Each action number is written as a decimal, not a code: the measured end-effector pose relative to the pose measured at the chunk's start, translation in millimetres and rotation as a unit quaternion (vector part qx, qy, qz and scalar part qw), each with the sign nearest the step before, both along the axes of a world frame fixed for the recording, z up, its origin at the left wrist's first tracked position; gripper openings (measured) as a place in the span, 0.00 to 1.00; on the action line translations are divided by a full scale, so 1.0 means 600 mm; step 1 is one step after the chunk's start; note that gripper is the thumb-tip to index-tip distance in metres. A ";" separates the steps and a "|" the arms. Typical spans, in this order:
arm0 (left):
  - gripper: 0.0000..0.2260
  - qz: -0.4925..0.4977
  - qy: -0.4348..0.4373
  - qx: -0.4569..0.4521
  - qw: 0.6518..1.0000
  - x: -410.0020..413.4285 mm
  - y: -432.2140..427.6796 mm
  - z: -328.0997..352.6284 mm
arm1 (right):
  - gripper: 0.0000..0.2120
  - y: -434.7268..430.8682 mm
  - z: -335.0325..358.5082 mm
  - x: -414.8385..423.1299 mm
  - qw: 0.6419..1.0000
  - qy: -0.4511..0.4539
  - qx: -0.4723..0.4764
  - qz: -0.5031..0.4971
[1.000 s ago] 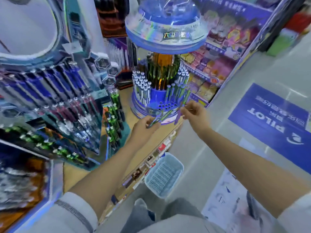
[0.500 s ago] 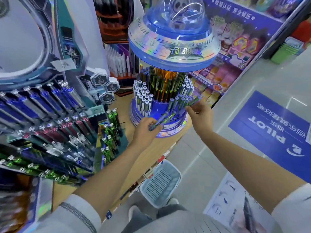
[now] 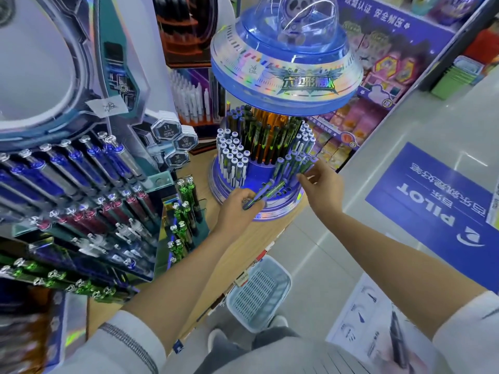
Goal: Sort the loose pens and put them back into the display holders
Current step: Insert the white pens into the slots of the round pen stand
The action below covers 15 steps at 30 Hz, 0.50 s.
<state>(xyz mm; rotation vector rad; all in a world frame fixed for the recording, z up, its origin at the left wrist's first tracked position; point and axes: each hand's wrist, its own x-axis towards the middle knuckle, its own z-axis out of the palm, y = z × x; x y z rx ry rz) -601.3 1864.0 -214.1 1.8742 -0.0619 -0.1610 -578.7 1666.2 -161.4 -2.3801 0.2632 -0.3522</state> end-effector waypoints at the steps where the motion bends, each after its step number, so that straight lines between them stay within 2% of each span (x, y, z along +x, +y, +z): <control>1: 0.06 0.000 0.001 -0.003 1.000 0.000 0.000 0.001 | 0.08 0.001 0.001 0.001 1.000 0.005 -0.003 -0.002; 8: 0.06 -0.003 0.004 -0.005 1.000 0.001 0.000 0.003 | 0.04 -0.005 -0.009 -0.001 0.999 0.047 -0.015 0.000; 12: 0.06 -0.007 0.006 -0.012 1.000 0.000 0.001 0.007 | 0.15 0.004 -0.014 -0.003 0.994 0.044 0.094 -0.033; 15: 0.07 -0.005 0.015 -0.032 0.999 -0.001 0.002 0.013 | 0.08 0.002 -0.013 0.002 0.994 0.051 0.087 -0.037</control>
